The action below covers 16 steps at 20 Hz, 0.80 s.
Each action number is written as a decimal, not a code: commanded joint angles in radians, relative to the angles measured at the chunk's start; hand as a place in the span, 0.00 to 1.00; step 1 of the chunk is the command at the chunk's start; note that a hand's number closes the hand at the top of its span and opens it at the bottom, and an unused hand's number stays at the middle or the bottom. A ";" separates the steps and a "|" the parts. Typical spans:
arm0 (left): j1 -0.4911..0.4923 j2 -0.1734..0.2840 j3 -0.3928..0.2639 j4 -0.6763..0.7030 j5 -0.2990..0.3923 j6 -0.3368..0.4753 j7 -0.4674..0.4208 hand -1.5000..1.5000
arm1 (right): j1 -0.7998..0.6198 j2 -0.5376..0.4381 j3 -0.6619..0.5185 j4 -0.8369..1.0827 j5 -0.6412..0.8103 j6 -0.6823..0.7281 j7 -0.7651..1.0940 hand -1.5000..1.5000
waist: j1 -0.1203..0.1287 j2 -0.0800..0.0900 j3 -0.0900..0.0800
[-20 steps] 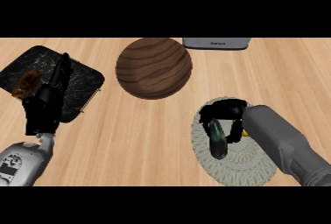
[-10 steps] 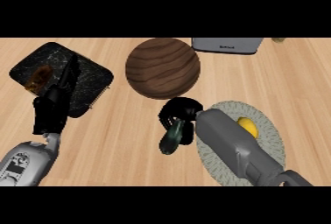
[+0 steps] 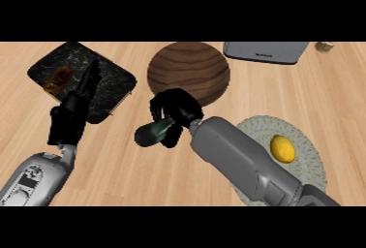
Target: Pick the eggplant from the placemat and place it in the bowl
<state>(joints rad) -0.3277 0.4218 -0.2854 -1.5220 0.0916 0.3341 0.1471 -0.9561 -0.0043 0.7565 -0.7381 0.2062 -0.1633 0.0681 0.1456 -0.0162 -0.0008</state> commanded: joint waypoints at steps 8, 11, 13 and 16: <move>-0.046 -0.001 0.021 0.049 -0.003 -0.005 0.002 0.50 | -0.193 0.004 0.104 -0.199 0.009 -0.488 0.587 1.00 | -0.017 0.000 -0.005; -0.022 -0.020 0.002 0.061 -0.016 0.003 -0.010 0.50 | -0.242 0.004 0.165 -0.212 0.026 -0.600 0.744 1.00 | -0.022 0.009 -0.005; -0.029 -0.021 0.008 0.062 -0.011 -0.004 -0.016 0.50 | -0.300 0.004 0.188 -0.190 0.025 -0.651 0.824 1.00 | -0.014 0.019 -0.005; -0.028 -0.033 0.010 0.064 -0.025 0.014 -0.020 0.50 | -0.325 0.004 0.231 -0.176 0.051 -0.748 0.903 1.00 | -0.035 0.020 -0.003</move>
<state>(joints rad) -0.3576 0.4012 -0.2751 -1.4658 0.0758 0.3375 0.1305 -1.2268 -0.0028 0.9409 -0.9241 0.2356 -0.7634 0.8223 0.1227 -0.0029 -0.0051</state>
